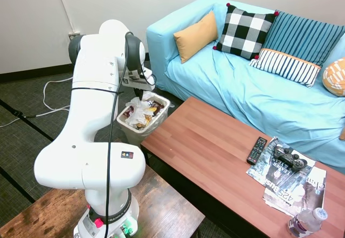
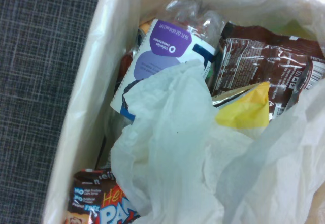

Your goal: Throw the tissue in the trash bin

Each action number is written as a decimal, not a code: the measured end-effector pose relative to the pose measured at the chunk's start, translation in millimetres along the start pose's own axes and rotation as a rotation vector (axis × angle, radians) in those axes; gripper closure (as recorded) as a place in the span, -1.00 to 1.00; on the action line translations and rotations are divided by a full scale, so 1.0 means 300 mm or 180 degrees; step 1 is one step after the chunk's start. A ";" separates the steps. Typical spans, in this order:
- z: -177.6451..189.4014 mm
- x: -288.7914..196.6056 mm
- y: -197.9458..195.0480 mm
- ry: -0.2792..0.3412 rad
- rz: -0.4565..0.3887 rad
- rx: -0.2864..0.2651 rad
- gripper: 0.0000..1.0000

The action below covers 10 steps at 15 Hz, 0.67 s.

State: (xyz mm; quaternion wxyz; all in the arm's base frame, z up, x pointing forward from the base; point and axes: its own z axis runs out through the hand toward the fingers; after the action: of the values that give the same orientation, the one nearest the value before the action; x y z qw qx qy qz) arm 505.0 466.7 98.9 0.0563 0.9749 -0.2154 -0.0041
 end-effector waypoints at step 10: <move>0.015 0.034 0.006 0.0021 0.0082 -0.0062 -1.00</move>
State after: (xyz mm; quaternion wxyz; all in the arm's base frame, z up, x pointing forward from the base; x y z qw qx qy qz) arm 513.4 460.3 94.8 0.0667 0.9715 -0.2277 -0.0024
